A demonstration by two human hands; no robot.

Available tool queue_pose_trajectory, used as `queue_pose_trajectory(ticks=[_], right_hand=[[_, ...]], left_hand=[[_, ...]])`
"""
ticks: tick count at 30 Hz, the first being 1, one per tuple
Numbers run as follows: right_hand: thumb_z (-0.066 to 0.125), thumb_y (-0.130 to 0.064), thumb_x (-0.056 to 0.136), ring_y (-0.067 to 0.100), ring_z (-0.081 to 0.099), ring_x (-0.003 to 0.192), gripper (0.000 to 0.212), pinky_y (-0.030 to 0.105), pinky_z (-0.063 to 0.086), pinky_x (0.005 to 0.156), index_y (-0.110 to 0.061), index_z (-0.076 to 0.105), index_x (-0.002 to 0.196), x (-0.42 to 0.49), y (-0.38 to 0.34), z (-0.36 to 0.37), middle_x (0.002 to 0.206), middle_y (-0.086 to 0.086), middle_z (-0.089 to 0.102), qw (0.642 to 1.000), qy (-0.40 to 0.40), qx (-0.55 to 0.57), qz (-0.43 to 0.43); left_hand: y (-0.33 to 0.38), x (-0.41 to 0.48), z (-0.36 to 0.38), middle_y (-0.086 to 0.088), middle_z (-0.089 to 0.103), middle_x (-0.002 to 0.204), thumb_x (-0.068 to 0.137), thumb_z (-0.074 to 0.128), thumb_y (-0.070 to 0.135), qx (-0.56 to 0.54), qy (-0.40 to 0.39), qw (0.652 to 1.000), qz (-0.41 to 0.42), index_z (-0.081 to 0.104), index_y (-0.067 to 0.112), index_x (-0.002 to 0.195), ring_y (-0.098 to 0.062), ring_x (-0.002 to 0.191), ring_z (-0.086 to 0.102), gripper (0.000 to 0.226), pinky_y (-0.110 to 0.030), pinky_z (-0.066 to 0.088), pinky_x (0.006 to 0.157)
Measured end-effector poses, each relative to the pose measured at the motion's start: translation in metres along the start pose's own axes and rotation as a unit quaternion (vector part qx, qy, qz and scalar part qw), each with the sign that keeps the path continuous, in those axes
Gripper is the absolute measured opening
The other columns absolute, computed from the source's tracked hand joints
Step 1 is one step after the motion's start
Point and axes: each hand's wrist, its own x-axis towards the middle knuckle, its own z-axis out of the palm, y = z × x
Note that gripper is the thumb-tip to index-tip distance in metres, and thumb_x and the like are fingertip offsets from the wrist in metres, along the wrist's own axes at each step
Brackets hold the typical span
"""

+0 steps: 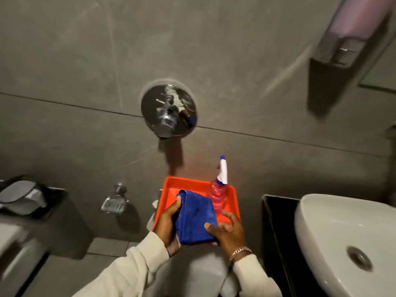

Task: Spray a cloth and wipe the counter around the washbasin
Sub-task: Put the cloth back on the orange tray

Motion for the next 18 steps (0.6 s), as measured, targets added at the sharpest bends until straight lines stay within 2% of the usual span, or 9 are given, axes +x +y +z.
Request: queue_pose_trajectory(ticks=[2,5,7,9,11,13,14,16,18], right_hand=[[0.08,0.005,0.066,0.025,0.064,0.066,0.059,0.03,0.054,0.054,-0.01,0.053,0.116,0.015,0.004,0.029,0.079,0.015,0.067,1.0,0.014,-0.016,0.006],[0.07,0.011,0.074,0.019,0.056,0.061,0.043,0.016,0.048,0.043,-0.011,0.052,0.106,0.035,0.008,0.061,0.072,0.006,0.059,0.998,0.045,-0.036,0.009],[0.068,0.011,0.075,0.025,0.057,0.069,0.041,0.024,0.05,0.057,-0.011,0.052,0.106,0.049,0.013,0.074,0.074,0.005,0.058,0.996,0.047,-0.073,-0.003],[0.068,0.009,0.075,0.026,0.057,0.078,0.043,0.029,0.046,0.069,-0.01,0.053,0.11,0.063,0.022,0.083,0.083,0.011,0.061,0.992,0.044,-0.116,-0.016],[0.067,0.006,0.076,0.024,0.055,0.08,0.045,0.029,0.043,0.073,-0.012,0.053,0.115,0.068,0.026,0.083,0.089,0.011,0.059,0.985,0.053,-0.165,-0.016],[0.068,0.004,0.075,0.025,0.056,0.084,0.051,0.03,0.046,0.078,-0.01,0.052,0.121,0.069,0.034,0.077,0.092,0.01,0.06,0.977,0.056,-0.206,-0.013],[0.067,0.003,0.074,0.026,0.059,0.086,0.053,0.032,0.049,0.083,-0.01,0.052,0.123,0.069,0.041,0.073,0.095,0.011,0.063,0.974,0.051,-0.222,-0.001],[0.065,0.002,0.074,0.028,0.062,0.093,0.052,0.033,0.05,0.087,-0.011,0.054,0.122,0.067,0.045,0.065,0.105,0.014,0.068,0.97,0.039,-0.238,0.015],[0.065,-0.001,0.073,0.029,0.063,0.1,0.045,0.032,0.049,0.088,-0.009,0.058,0.116,0.067,0.039,0.059,0.112,0.014,0.068,0.961,0.022,-0.274,0.0]], left_hand=[[0.012,0.028,-0.03,-0.017,0.071,0.108,0.08,0.057,0.043,0.027,0.083,0.996,0.025,0.064,0.009,0.111,-0.035,0.104,0.064,0.047,-0.054,0.046,0.099],[0.008,0.088,-0.084,-0.02,0.068,0.116,0.053,0.067,0.043,0.085,0.143,0.984,0.055,0.057,0.01,0.118,-0.035,0.102,0.067,0.074,-0.054,0.05,0.096],[0.002,0.119,-0.103,-0.02,0.067,0.117,0.05,0.069,0.042,0.1,0.147,0.982,0.058,0.057,0.01,0.116,-0.034,0.103,0.066,0.075,-0.055,0.048,0.098],[0.0,0.137,-0.113,-0.021,0.065,0.118,0.05,0.071,0.042,0.123,0.151,0.978,0.068,0.056,0.011,0.114,-0.035,0.104,0.065,0.073,-0.055,0.047,0.099],[0.004,0.136,-0.111,-0.023,0.065,0.116,0.049,0.072,0.042,0.16,0.156,0.972,0.076,0.058,0.015,0.104,-0.035,0.101,0.065,0.063,-0.057,0.048,0.098],[0.02,0.098,-0.084,-0.018,0.069,0.097,0.064,0.07,0.025,0.224,0.178,0.952,0.108,0.06,0.02,0.087,-0.033,0.09,0.066,0.025,-0.049,0.05,0.096],[0.027,0.079,-0.069,-0.012,0.067,0.085,0.073,0.066,0.011,0.245,0.193,0.942,0.122,0.057,0.023,0.079,-0.029,0.083,0.062,0.016,-0.041,0.049,0.092],[0.035,0.063,-0.054,-0.001,0.059,0.073,0.079,0.059,-0.004,0.265,0.201,0.933,0.138,0.053,0.026,0.073,-0.024,0.074,0.054,0.031,-0.035,0.045,0.083],[0.037,0.061,-0.053,-0.002,0.06,0.076,0.079,0.057,-0.008,0.285,0.202,0.922,0.17,0.063,0.018,0.087,-0.023,0.081,0.054,0.028,-0.036,0.044,0.084]])
